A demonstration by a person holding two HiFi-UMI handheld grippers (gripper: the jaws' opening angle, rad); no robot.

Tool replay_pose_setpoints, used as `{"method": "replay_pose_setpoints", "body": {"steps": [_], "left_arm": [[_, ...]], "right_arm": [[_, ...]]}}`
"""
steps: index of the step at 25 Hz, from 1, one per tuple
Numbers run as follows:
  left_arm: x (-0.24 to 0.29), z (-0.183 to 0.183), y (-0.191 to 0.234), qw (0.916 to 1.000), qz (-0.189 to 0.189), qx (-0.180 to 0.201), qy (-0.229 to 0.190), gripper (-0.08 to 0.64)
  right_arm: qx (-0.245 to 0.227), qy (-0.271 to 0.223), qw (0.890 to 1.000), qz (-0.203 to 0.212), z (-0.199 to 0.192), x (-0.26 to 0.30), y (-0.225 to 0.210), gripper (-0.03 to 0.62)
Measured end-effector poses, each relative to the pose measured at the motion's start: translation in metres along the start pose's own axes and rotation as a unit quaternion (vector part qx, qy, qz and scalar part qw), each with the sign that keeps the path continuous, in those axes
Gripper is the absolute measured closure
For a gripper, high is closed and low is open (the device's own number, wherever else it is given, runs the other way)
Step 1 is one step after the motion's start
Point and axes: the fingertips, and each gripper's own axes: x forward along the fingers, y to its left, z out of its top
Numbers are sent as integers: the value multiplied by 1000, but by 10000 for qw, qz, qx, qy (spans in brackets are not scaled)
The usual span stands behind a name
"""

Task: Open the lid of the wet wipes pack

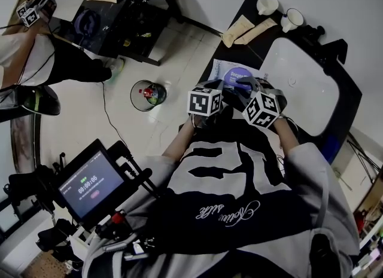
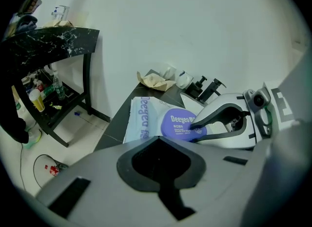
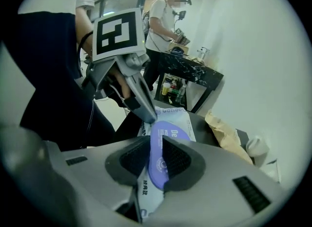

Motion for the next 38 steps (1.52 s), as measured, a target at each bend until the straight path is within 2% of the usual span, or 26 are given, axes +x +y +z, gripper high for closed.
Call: {"method": "replay_pose_setpoints", "body": {"steps": [4, 17, 22, 27, 35, 38], "left_arm": [[-1, -1, -1, 10000, -13, 30, -11, 561], [0, -1, -5, 9999, -99, 120, -52, 561], [0, -2, -9, 9994, -22, 349, -60, 561], [2, -3, -8, 9985, 3, 537, -56, 561], [3, -3, -9, 9979, 7, 648, -98, 561], [4, -3, -9, 9972, 32, 739, -88, 561]], "right_arm": [[-299, 131, 9994, 88, 1, 0, 3, 515], [-565, 420, 9975, -51, -3, 8, 5, 515], [2, 433, 9991, -1, -4, 5, 3, 517], [423, 237, 9988, 0, -2, 3, 0, 518], [660, 126, 9977, 80, -1, 1, -5, 518], [908, -72, 9958, 86, 3, -2, -8, 518]]}}
